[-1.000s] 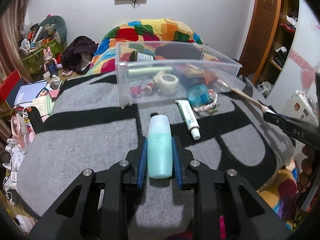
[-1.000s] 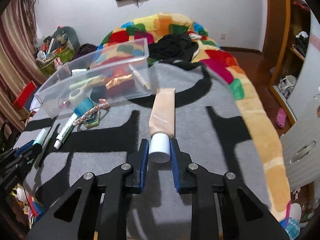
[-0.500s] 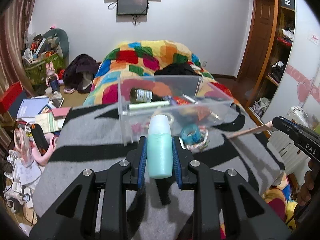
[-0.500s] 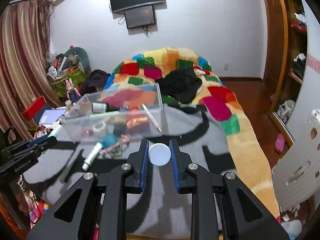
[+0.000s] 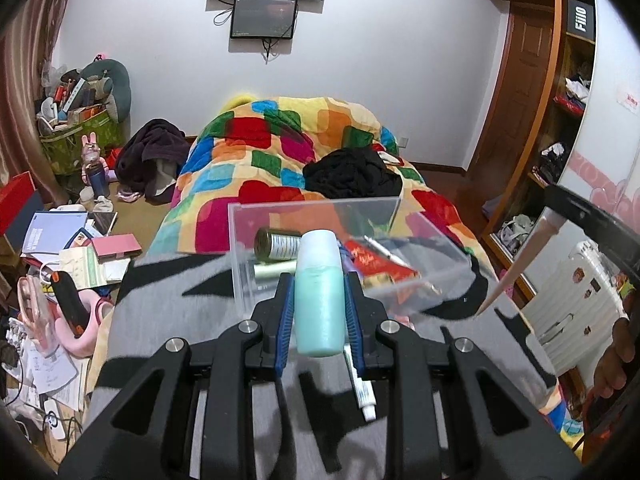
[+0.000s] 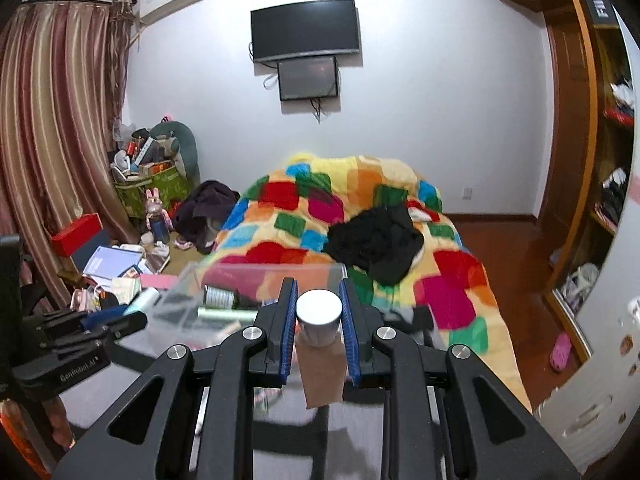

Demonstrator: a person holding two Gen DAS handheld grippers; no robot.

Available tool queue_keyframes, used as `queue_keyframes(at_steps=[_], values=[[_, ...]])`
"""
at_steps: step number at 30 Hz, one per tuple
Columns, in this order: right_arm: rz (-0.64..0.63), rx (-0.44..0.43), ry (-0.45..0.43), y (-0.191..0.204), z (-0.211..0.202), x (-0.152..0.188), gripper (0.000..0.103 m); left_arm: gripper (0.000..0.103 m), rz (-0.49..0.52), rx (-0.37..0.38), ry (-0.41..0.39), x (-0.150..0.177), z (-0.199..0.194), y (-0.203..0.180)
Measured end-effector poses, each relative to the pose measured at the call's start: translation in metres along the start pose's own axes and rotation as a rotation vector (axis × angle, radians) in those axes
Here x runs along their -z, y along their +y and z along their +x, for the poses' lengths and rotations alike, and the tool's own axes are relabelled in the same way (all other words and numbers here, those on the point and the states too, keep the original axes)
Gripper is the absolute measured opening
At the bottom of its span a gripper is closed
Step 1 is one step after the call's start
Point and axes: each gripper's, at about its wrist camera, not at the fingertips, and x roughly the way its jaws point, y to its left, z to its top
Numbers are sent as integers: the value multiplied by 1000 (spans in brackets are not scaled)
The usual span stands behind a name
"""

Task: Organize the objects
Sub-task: 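Carry the blue bottle and beige tube into the clear box and release them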

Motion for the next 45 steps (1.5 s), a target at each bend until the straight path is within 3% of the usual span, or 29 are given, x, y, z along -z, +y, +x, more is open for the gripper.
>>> queue_keyframes(at_steps=[5, 8, 16, 25, 27, 29, 32, 35, 45], values=[[-25, 13, -27, 11, 22, -25, 19, 24, -11, 0, 17, -22, 19, 6], [-57, 34, 1, 18, 50, -32, 19, 24, -8, -9, 54, -29, 40, 7], [-182, 60, 139, 41, 120, -15, 19, 24, -15, -24, 178, -23, 94, 15], [-267, -33, 188, 65, 136, 1, 22, 27, -39, 20, 184, -20, 92, 21], [-266, -60, 212, 69, 139, 4, 27, 32, -43, 24, 173, -20, 85, 21], [-247, -79, 233, 68, 140, 8, 45, 37, -40, 19, 156, -20, 78, 21], [-202, -115, 250, 64, 139, 9, 55, 42, -30, 10, 131, -22, 65, 21], [-156, -156, 273, 57, 134, 7, 62, 53, -28, 1, 103, -23, 52, 20], [-143, -143, 203, 38, 92, 8, 77, 69, 5, -8, 47, -18, 17, 10]])
